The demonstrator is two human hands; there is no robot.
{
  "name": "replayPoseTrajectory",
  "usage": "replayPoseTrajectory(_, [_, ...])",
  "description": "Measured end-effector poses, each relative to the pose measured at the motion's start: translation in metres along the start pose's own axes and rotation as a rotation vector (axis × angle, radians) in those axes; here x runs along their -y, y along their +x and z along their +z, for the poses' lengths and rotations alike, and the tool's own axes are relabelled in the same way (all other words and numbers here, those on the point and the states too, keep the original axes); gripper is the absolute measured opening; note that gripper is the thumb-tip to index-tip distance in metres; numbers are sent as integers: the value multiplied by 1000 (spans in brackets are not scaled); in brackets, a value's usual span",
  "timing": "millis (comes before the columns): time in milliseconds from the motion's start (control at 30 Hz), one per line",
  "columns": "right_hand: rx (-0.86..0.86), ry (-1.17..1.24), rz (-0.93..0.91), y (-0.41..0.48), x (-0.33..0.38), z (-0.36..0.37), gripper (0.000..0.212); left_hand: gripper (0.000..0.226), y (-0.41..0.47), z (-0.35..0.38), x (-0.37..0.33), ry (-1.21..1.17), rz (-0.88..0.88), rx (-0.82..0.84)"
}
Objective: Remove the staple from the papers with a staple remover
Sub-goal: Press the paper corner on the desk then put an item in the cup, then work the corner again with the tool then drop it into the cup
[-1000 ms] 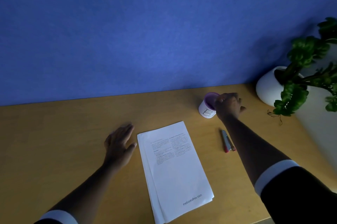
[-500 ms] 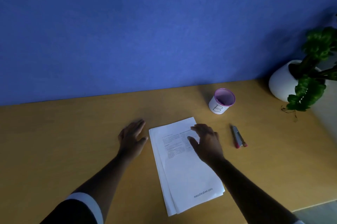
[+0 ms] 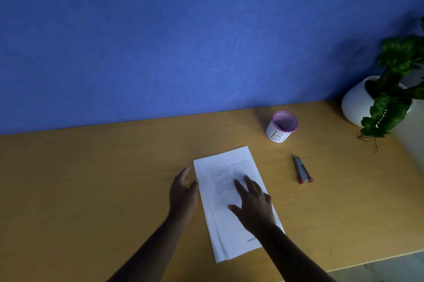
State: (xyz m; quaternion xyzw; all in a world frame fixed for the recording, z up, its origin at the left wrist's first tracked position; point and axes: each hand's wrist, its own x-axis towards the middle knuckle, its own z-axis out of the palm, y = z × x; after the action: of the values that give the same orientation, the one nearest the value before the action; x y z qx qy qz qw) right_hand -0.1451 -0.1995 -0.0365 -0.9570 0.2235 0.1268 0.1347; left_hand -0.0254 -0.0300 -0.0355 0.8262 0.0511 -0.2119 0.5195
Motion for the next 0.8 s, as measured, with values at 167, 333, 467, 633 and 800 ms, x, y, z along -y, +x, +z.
replayPoseTrajectory(167, [29,-23,3,-1,6,-2,73,58,-33,23,1,-146,-212,-106])
replayPoseTrajectory(333, [20,-25,3,-1,6,-3,71,53,-29,36,-6,-236,-322,-194])
replayPoseTrajectory(467, [10,-28,-4,-1,2,-1,72,10,-22,39,-10,-261,-294,-174])
replayPoseTrajectory(633, [31,-6,8,2,-2,7,70,25,-23,43,-13,-7,-205,-83])
replayPoseTrajectory(800, [-10,64,34,1,-3,7,71,9,-24,44,-10,67,-142,-86])
